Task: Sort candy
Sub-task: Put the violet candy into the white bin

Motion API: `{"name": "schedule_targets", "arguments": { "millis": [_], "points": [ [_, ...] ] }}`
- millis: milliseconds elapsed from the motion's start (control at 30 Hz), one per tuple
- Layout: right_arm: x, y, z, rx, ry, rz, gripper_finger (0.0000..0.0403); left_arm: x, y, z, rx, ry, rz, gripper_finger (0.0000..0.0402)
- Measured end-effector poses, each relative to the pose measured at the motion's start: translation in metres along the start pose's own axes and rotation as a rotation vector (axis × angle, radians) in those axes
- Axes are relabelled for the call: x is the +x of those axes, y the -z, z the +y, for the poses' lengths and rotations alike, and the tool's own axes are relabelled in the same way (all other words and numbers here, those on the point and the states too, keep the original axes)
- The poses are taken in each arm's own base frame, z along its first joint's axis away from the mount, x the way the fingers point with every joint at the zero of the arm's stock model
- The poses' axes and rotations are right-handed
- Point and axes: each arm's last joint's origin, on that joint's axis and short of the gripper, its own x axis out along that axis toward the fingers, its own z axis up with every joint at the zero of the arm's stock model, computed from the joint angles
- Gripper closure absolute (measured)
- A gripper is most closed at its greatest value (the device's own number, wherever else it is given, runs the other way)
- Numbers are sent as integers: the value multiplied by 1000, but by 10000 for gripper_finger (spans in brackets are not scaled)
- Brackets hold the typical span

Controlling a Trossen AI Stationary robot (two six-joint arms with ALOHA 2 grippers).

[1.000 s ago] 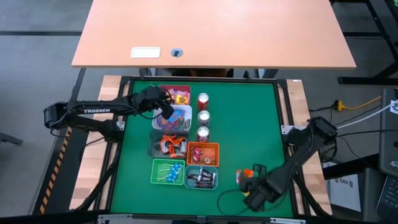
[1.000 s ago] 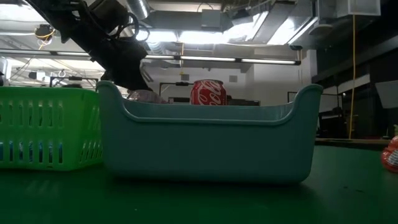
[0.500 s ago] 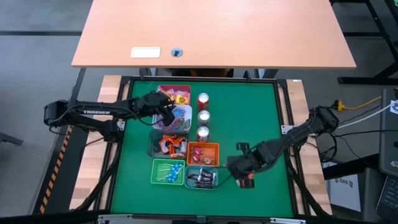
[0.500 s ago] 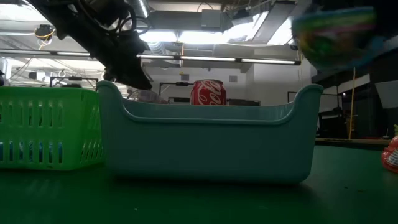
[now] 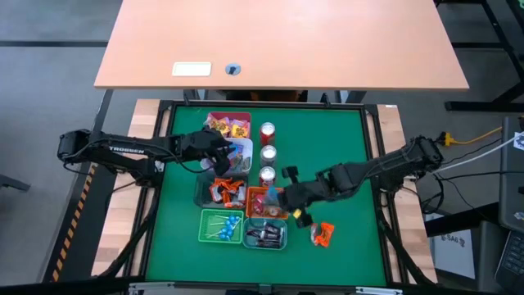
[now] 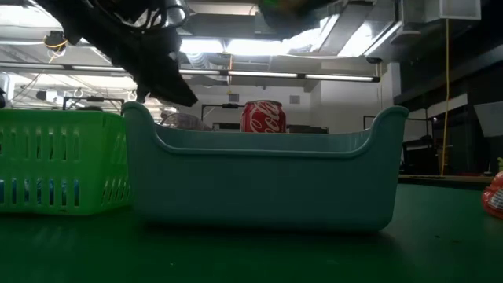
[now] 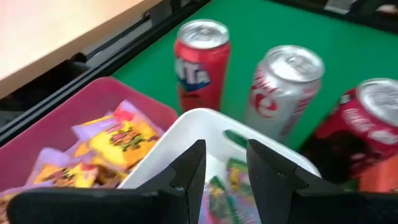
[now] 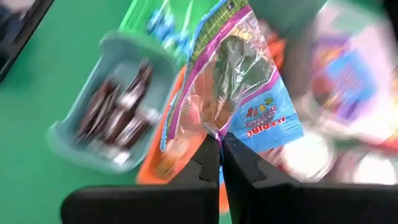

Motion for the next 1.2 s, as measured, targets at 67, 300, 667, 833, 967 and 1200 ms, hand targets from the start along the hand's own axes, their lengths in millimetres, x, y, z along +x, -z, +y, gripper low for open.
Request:
{"name": "schedule_targets", "arguments": {
  "millis": [67,300,667,833,967,1200],
  "points": [
    [2,-6,-14,-26,32,-72,400,-2,-1,-5,-12,24,-18,296],
    [5,-12,-69,-57,163,-195,400,-12,-5,-23,-13,103,-101,300],
    [37,-1,-136,25,85,-306,400,-54,-14,-31,-14,236,-214,301],
    [63,-2,-151,37,126,-363,400,-77,-15,-23,28,255,-238,301],
    [86,-3,-158,39,154,-412,400,-90,-13,-15,48,252,-240,301],
    [122,-2,-161,33,179,-469,400,-104,-7,-2,99,190,-228,301]
  ]
}}
